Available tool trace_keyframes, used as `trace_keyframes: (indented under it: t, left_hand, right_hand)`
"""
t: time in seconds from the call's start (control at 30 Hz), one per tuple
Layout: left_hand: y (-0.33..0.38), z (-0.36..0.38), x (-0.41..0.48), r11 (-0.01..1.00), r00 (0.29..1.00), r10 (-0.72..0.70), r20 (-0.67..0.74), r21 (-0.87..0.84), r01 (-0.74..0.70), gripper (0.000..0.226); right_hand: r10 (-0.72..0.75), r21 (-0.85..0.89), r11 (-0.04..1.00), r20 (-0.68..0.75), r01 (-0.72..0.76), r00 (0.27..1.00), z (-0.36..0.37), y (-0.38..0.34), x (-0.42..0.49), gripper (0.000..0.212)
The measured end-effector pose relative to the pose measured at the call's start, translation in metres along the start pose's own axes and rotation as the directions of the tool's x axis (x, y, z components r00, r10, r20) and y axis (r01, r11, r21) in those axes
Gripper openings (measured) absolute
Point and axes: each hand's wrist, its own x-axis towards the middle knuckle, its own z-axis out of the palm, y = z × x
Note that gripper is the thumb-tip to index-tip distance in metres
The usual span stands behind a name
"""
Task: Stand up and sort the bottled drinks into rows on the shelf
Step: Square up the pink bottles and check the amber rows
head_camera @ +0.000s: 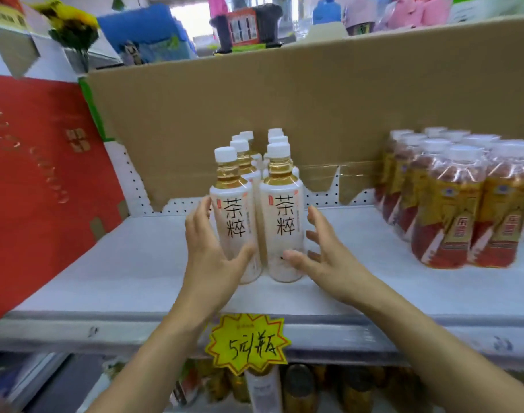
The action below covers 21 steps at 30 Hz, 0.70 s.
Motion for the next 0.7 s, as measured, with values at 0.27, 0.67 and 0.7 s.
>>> trace_keyframes:
  t: [0.27, 0.67, 0.7]
  left_hand:
    - [-0.03, -0.005, 0.032, 0.879, 0.892, -0.044, 0.449, -0.408, 0.248, 0.077]
    - [-0.047, 0.018, 0.052, 0.828, 0.904, -0.017, 0.426, -0.502, 0.252, 0.079]
    - [-0.046, 0.018, 0.052, 0.83, 0.91, -0.026, 0.413, -0.499, 0.25, 0.077]
  right_hand:
    - [0.027, 0.236, 0.971, 0.006, -0.028, 1.0, 0.026, 0.0, 0.023, 0.078]
    - [0.102, 0.196, 0.976, -0.031, -0.094, 0.994, 0.024, 0.01, 0.043, 0.076]
    - [0.103, 0.19, 0.977, -0.043, -0.093, 0.994, 0.023, 0.01, 0.043, 0.077]
